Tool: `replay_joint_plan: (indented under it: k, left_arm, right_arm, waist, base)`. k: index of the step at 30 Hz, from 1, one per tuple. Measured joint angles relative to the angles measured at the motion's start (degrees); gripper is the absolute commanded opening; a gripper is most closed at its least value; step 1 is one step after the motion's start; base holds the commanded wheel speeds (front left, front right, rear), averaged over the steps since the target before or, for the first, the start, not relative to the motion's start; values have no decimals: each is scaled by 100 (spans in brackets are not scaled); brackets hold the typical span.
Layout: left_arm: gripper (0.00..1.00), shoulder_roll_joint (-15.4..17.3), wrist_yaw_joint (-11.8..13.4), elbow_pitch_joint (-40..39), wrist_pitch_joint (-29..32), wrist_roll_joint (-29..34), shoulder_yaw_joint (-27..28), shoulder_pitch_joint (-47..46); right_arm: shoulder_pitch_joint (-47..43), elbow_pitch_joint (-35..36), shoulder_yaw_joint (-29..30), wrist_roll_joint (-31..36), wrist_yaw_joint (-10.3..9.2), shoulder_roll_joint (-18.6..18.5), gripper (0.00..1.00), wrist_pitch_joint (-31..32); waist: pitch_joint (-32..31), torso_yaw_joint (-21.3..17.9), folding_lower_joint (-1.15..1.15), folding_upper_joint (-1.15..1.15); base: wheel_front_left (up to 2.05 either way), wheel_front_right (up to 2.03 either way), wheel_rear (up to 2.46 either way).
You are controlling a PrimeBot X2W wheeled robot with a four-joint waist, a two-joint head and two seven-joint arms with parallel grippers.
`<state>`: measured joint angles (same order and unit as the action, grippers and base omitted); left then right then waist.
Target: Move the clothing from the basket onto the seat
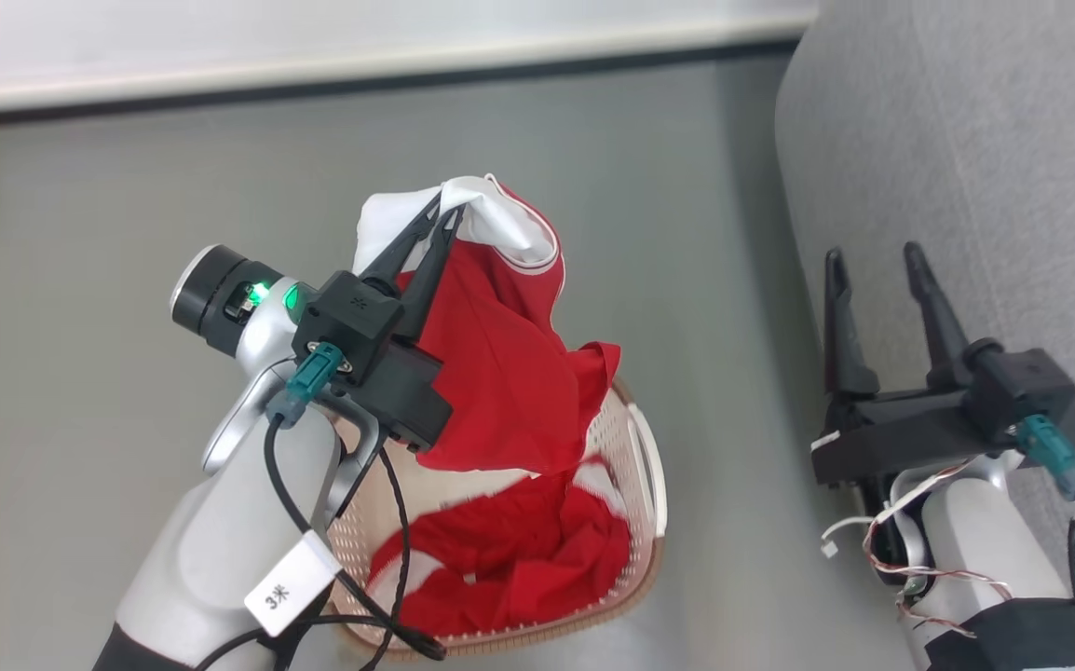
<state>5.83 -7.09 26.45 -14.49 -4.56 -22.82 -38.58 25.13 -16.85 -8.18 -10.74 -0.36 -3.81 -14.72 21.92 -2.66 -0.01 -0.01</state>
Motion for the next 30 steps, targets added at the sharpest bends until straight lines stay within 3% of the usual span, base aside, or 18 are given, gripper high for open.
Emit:
replay_joint_plan:
  k: [21,30]
  left_arm:
    - [0,1,-26,509,26,-638,-34,37]
    - [0,-80,-46,445,249,-699,-194,155]
  right_arm:
    - [-499,-866,-559,71,423,24,100,1]
    - [-563,-1093,-1277,142,651,27,100,1]
  waist:
    - [-1733,-104,0,0]
    - [-2302,-165,0,0]
  base:
    - [0,0,0]
    - [0,0,0]
